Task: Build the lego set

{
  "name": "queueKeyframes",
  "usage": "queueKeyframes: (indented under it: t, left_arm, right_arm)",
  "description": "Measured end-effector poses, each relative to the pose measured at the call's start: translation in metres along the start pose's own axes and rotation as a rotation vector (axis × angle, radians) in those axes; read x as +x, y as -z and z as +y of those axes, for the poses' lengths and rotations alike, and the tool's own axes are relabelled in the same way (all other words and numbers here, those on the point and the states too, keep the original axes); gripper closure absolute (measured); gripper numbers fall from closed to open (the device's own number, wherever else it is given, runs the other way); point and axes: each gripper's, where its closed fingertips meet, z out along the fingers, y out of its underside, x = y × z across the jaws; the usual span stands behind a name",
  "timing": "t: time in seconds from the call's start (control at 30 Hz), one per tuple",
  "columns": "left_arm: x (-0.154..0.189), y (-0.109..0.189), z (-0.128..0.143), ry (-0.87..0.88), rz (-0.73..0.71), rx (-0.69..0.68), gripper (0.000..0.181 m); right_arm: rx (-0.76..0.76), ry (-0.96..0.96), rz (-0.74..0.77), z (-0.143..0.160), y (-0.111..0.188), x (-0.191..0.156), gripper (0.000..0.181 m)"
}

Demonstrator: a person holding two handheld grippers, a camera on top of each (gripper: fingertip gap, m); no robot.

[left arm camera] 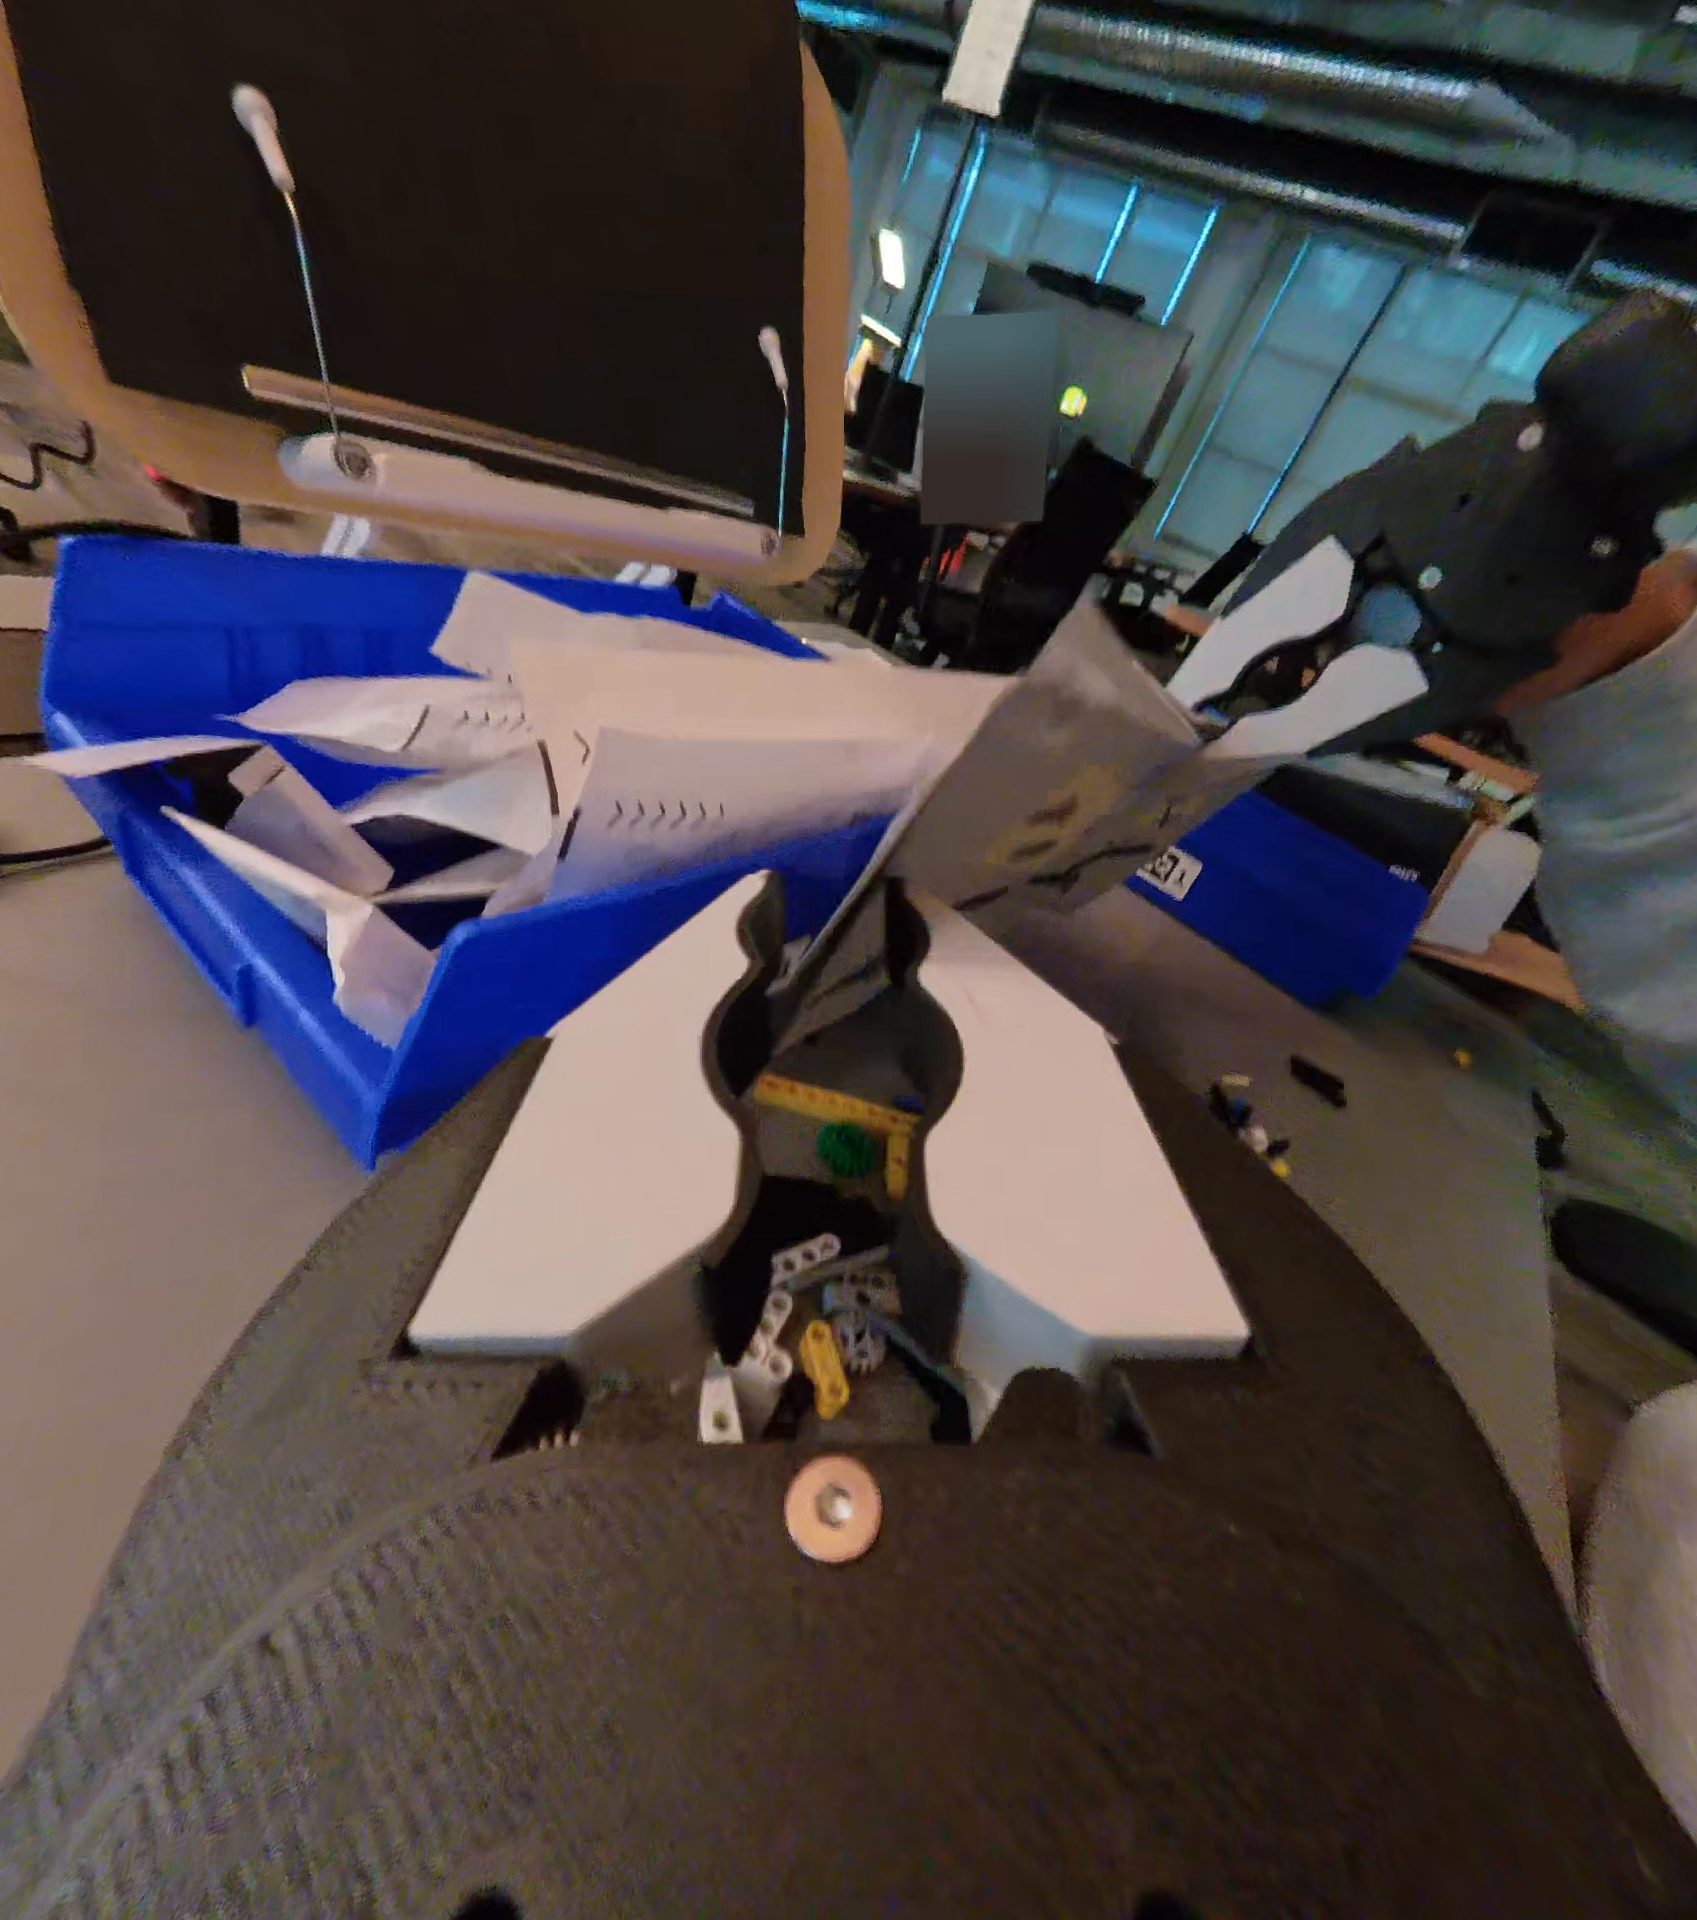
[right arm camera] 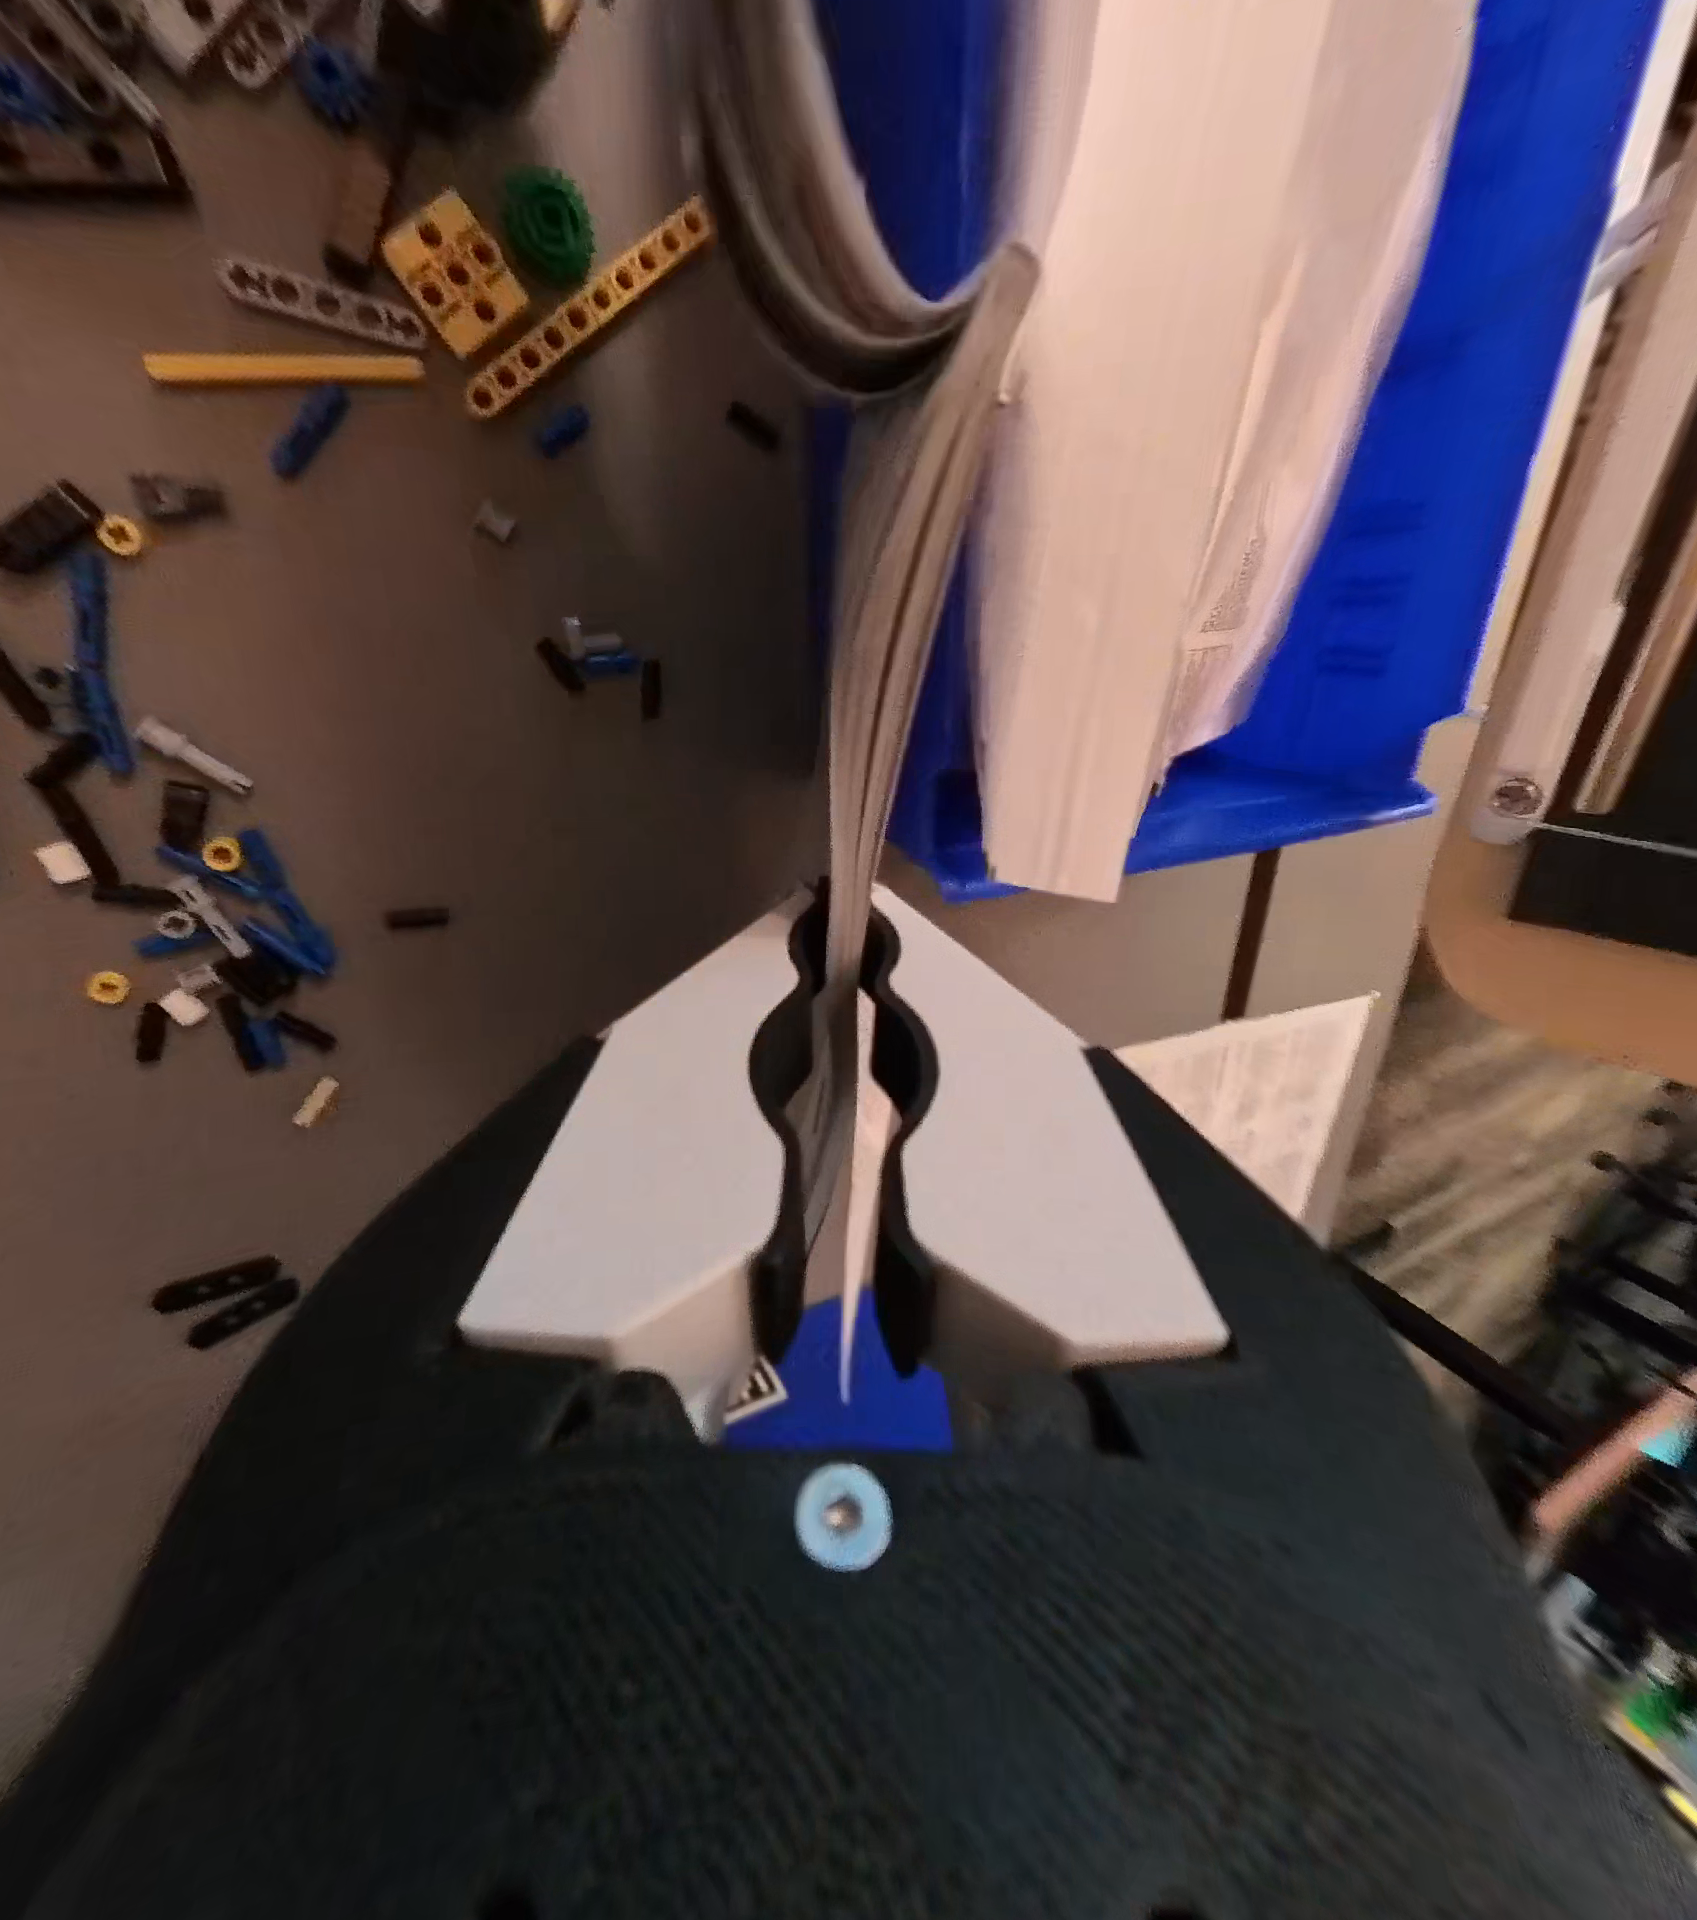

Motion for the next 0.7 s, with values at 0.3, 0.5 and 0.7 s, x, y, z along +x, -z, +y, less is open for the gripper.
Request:
queueKeyframes:
  t: [0.3, 0.5, 0.7]
  left_arm:
    - [-0.011, 0.010, 0.012, -0.151, -0.092, -0.019, 0.181]
    - [-0.038, 0.019, 0.017, -0.407, -0.227, -0.038, 0.181]
    - [-0.053, 0.019, 0.026, -0.672, -0.333, -0.092, 0.181]
  right_arm:
    - [-0.056, 0.075, 0.023, -0.025, 0.000, 0.004, 0.181]
    - [-0.134, 0.126, 0.071, -0.032, -0.019, -0.004, 0.180]
    - [-0.241, 0.214, 0.132, -0.045, -0.046, -0.022, 0.179]
